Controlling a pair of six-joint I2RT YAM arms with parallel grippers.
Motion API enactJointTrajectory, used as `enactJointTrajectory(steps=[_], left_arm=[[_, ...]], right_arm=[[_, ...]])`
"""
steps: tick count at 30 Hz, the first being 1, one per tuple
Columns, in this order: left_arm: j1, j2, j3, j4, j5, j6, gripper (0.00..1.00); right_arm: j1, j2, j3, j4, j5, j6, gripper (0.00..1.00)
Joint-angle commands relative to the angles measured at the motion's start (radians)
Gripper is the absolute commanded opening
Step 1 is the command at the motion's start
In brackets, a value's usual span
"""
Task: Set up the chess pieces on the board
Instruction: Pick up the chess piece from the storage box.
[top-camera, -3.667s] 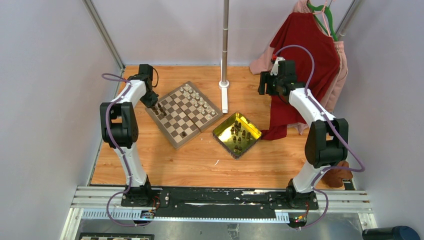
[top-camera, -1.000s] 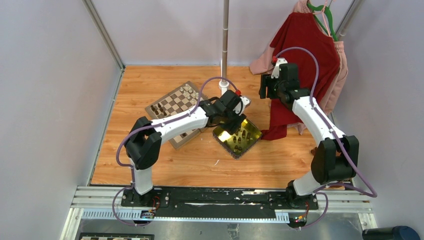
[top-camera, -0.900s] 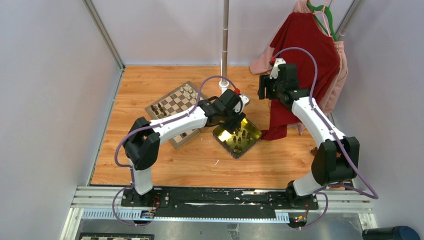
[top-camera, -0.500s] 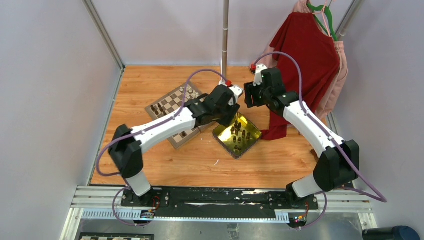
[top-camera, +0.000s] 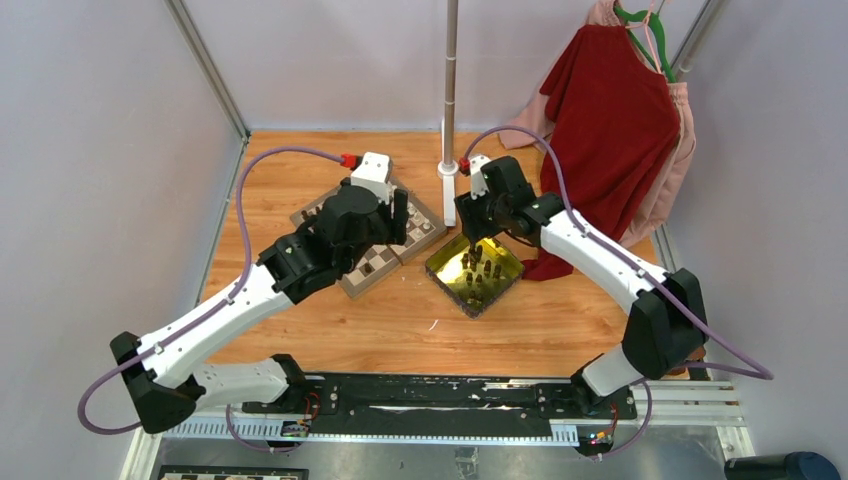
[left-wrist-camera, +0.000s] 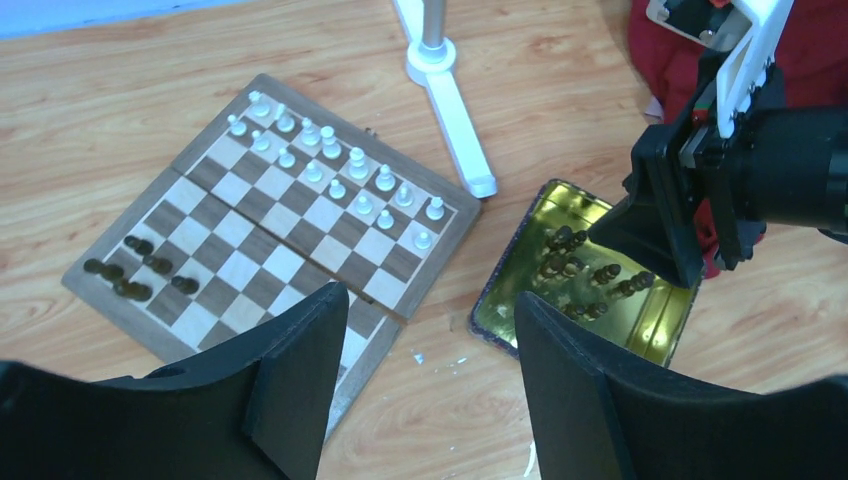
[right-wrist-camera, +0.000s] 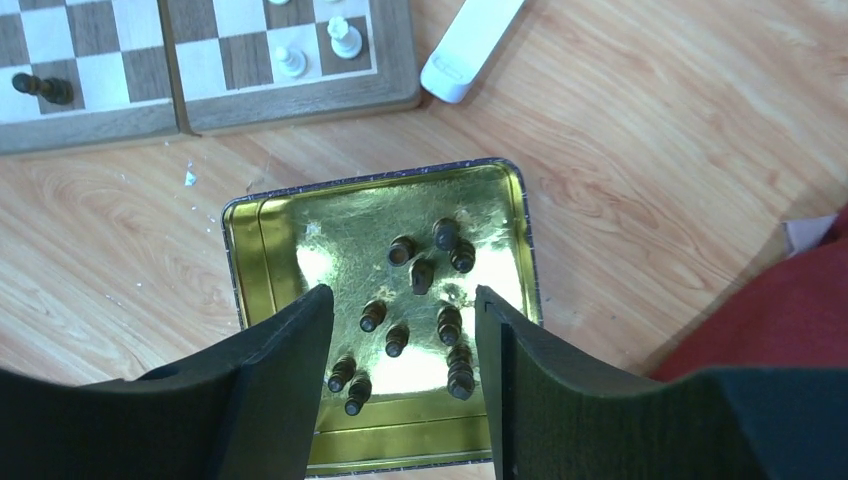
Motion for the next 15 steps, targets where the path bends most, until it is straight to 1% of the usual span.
enactJointTrajectory(steps=[1, 7, 15], left_arm=[[-0.006, -0.038, -0.032, -0.032, -0.085, -0.027, 0.68], [-0.006, -0.119, -0.072, -0.023, -0.097, -0.021, 0.69], [-0.006, -0.175, -0.099, -0.014, -0.092, 0.016, 0.69]], right_arm=[[0.026, 0.048, 0.000, -0.032, 0.010, 0.001, 0.57], [0.032, 0.113, 0.016, -0.031, 0.015, 0.002, 0.55], [0.032, 0.199, 0.060, -0.031, 0.027, 0.000, 0.54]])
